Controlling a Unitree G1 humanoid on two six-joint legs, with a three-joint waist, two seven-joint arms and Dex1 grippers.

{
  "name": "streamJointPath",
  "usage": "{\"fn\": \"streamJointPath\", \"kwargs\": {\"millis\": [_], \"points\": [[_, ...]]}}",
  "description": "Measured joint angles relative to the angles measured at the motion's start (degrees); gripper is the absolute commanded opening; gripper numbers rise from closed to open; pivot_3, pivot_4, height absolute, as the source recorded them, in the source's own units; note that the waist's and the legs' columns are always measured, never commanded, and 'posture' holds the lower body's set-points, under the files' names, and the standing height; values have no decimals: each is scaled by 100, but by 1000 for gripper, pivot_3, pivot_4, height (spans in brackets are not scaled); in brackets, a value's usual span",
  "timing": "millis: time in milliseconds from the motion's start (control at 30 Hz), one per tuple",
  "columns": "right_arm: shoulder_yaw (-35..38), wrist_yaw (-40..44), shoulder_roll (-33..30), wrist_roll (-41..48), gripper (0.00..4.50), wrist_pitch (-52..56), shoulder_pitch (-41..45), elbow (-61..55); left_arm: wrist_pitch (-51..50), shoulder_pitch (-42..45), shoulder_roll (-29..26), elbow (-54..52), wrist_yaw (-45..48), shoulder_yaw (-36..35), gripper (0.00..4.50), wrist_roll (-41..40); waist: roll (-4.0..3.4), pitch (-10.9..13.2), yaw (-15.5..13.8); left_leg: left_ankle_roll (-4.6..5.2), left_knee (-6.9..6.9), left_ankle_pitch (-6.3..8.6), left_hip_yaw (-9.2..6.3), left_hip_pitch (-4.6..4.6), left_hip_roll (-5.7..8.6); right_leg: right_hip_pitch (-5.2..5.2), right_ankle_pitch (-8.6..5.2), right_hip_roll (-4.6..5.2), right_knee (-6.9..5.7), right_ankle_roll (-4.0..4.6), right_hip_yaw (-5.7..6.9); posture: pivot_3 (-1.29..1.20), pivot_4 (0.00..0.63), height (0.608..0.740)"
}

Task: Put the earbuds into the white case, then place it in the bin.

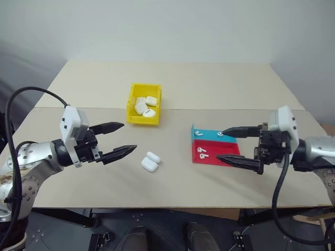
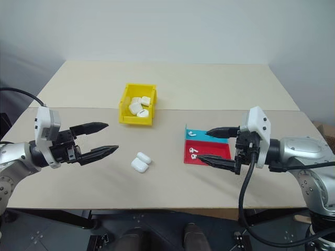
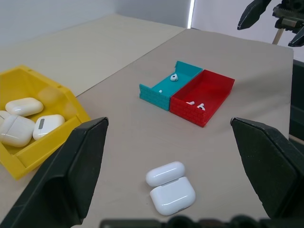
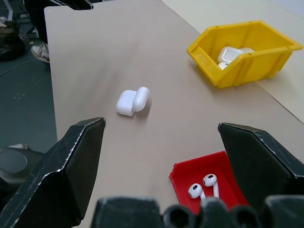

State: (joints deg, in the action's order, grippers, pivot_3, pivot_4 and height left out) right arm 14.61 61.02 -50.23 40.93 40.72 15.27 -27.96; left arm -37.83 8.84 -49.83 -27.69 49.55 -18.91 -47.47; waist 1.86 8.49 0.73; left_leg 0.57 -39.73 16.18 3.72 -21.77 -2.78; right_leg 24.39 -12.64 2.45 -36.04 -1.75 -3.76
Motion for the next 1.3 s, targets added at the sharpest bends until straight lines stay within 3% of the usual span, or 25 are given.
{"fn": "streamJointPath", "kwargs": {"millis": [267, 533, 700, 867, 1100, 1300], "points": [[-59, -68, 0, -44, 4453, -157, -9, 33, -25, -67, 28, -120, -85, -17, 4500, -130, 0, 0, 1, 0, 0, 0, 0, -1, 0, 0, 0, 0, 1, 0, 0, 0, 150, 740], [-83, -185, 0, -30, 4453, -157, -4, 40, -659, 110, -496, -522, -578, 62, 4500, -142, 2, 1, 0, 0, 0, 0, -2, 1, 0, 0, 0, 0, 0, 0, 0, 0, 150, 740], [-163, -289, 5, -20, 4453, -156, 31, 46, -1319, 704, -849, -739, -1083, 469, 4500, -7, 2, 1, -5, 0, 0, 0, -1, 1, 1, -1, 0, 0, 0, -1, -1, 0, 150, 740], [-228, -413, 39, 96, 4453, -143, 188, 32, -3062, 2134, -1381, -598, -1342, 1630, 4500, -113, 5, 3, -5, 0, 1, 0, -3, 3, 5, -2, -3, -1, -1, -5, -2, 0, 150, 740], [-178, -681, 112, 201, 4453, -132, -104, -255, -5219, 3556, -497, 248, -1745, 2798, 4500, -258, 8, 5, -21, 0, 0, 0, -11, -12, 11, 5, -4, 0, 0, -7, 0, 0, 150, 740], [-156, -978, 150, 314, 4453, -129, -325, -470, -5447, 3970, -214, 498, -2247, 3676, 4500, -577, 9, 6, -1, 0, -1, 0, -18, -18, 12, 11, -3, 0, -2, -6, -2, 0, 150, 740]]}}
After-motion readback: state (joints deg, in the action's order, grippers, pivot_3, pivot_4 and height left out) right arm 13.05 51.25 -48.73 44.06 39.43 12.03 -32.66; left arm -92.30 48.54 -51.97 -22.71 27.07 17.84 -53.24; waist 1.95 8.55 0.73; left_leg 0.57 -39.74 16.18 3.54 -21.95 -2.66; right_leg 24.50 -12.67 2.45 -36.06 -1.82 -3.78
